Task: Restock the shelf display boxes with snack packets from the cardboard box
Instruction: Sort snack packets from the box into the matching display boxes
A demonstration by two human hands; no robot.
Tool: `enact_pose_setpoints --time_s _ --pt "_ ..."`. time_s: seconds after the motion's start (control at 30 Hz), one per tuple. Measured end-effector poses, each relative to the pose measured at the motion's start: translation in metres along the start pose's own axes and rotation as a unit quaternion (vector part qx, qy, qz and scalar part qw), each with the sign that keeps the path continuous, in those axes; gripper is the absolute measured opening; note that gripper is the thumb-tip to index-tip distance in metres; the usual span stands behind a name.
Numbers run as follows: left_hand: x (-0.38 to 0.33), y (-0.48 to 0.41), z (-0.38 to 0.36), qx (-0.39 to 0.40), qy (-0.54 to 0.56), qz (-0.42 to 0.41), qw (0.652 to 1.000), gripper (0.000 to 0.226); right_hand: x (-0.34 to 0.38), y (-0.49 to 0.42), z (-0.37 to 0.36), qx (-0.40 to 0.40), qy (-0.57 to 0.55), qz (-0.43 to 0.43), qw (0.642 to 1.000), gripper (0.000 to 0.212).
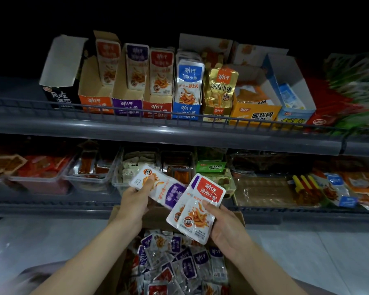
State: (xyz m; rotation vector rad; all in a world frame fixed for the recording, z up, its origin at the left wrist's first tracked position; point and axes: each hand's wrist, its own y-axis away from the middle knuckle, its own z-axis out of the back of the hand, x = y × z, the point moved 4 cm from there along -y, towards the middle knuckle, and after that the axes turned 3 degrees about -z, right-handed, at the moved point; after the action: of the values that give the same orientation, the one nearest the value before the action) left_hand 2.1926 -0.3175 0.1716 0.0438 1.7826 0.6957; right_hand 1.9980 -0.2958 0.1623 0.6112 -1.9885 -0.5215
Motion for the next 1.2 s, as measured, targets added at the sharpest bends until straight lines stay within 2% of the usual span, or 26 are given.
enact_pose_setpoints --time_s 0.07,0.17,0.27,0.43,0.5,0.67,0.8,1.0,1.2 --pt "0.0 0.001 -0.002 0.013 0.024 0.001 1.0 0.019 0.001 -0.001 0.0 0.003 -0.007 0.007 1.0 0.023" --pt "0.001 0.005 -0.009 0.078 0.063 0.021 0.995 0.018 0.005 -0.004 0.002 0.003 -0.028 0.024 0.999 0.025" --pt "0.001 0.014 -0.02 0.157 0.009 0.043 0.987 0.028 0.01 -0.005 0.004 0.007 -0.038 0.036 0.999 0.027" --pt "0.0 0.027 -0.029 0.274 -0.013 0.081 0.958 0.028 0.016 -0.002 0.0 0.003 0.07 0.081 0.994 0.022" --pt "0.002 0.029 -0.03 0.294 -0.031 0.068 0.953 0.04 0.014 0.0 -0.003 0.003 0.1 0.101 0.99 0.022" --pt "0.008 0.035 -0.029 0.258 -0.096 -0.018 0.961 0.052 0.012 0.003 -0.018 0.012 0.113 0.135 0.984 0.026" --pt "0.0 0.037 -0.022 0.221 -0.058 -0.055 0.972 0.035 0.019 0.008 -0.037 0.038 0.109 0.142 0.983 0.025" --pt "-0.031 0.035 -0.008 0.191 -0.015 -0.1 0.976 0.033 0.056 0.015 -0.063 -0.059 0.231 0.238 0.942 0.027" --pt "-0.076 0.033 0.001 0.14 0.005 -0.171 0.975 0.023 0.077 0.019 -0.102 -0.018 0.273 0.226 0.935 0.026"
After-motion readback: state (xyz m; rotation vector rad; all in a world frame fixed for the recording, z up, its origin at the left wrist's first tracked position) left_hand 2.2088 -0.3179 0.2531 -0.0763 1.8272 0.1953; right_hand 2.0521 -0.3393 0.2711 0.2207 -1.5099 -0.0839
